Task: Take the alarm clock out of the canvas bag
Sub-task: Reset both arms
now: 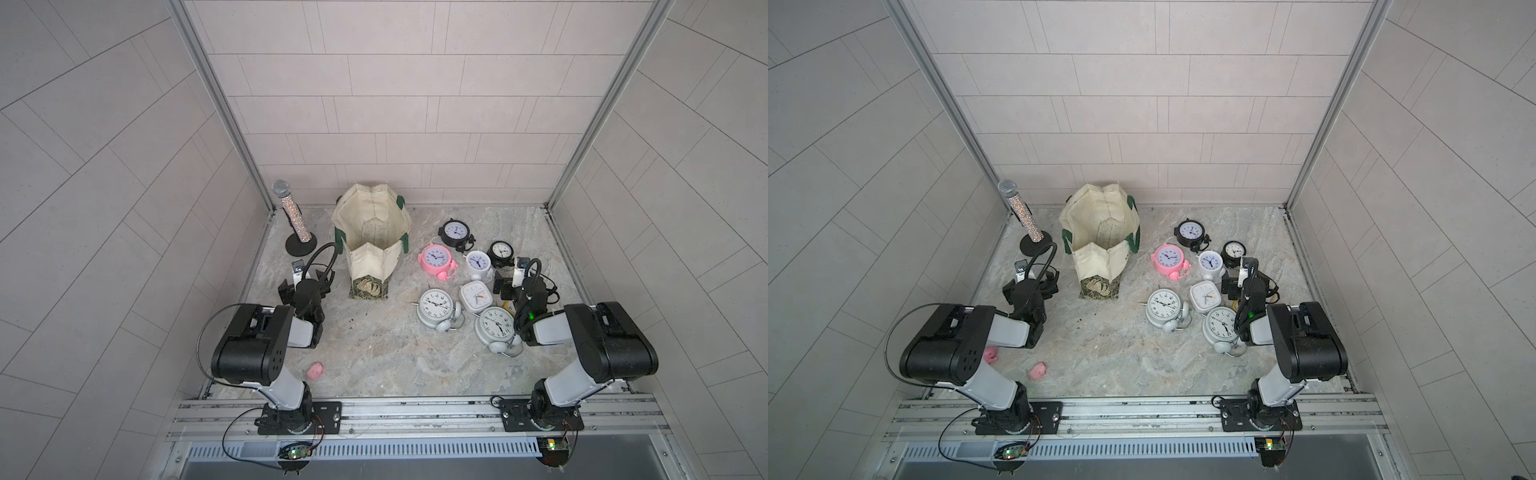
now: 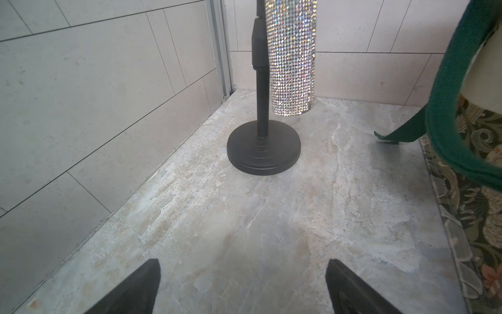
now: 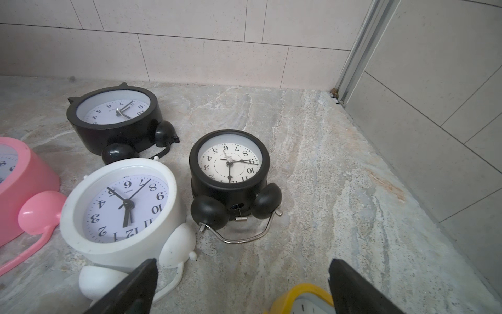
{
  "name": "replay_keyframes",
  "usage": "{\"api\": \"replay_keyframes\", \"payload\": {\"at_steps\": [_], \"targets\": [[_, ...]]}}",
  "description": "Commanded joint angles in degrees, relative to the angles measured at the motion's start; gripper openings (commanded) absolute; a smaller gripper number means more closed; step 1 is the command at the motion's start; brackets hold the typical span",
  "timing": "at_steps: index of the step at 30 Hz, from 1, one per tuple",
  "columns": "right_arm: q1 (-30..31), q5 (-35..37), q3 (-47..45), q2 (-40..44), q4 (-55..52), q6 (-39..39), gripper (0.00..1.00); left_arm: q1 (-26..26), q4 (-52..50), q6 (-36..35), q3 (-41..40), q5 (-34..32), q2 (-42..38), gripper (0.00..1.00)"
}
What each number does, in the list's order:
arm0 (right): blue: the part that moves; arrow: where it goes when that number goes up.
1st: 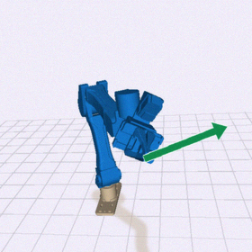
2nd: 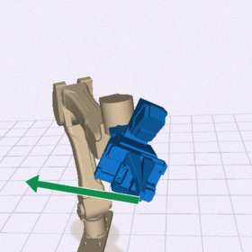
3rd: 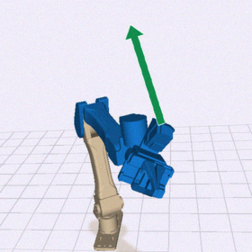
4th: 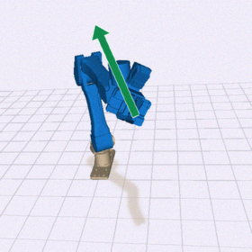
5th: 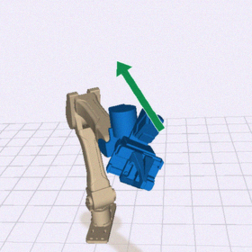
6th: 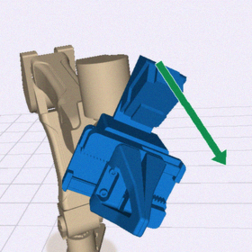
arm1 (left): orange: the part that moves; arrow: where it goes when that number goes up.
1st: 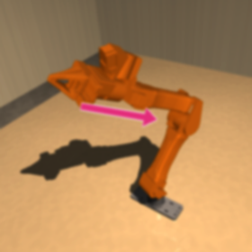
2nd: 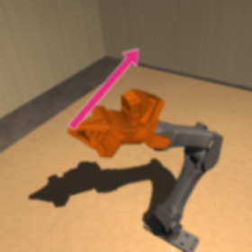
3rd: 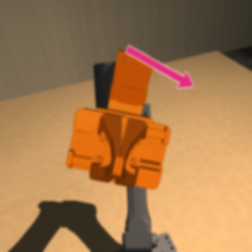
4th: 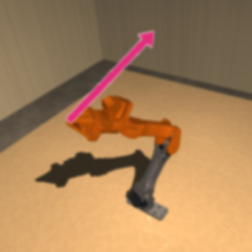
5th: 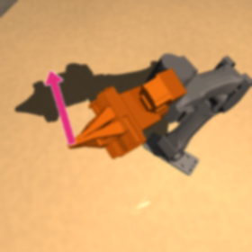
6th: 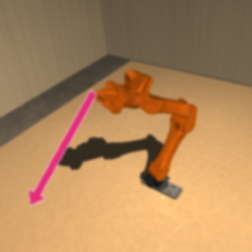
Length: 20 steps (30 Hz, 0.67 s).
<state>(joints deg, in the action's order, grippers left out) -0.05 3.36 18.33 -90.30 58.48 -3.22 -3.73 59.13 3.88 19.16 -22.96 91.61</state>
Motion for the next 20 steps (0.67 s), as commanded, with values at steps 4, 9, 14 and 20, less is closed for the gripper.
{"api": "replay_keyframes", "payload": {"at_steps": [4,9,14,20], "targets": [[0.0,0.8,1.7,0.1,-1.2,0.6,1.0,-0.3,-3.8,-1.2,2.5,1.2,-0.7,1.0],[0.0,0.8,1.7,0.1,-1.2,0.7,1.0,-0.4,-3.9,-1.2,2.5,1.2,-0.6,1.0],[0.0,0.9,1.6,0.1,-1.3,0.6,1.0,-0.3,-5.0,-1.1,3.2,1.1,-0.2,1.0],[0.7,-0.4,2.7,0.1,-3.2,2.1,1.0,-0.3,-3.1,-1.1,2.1,1.1,-0.7,1.0]]}}
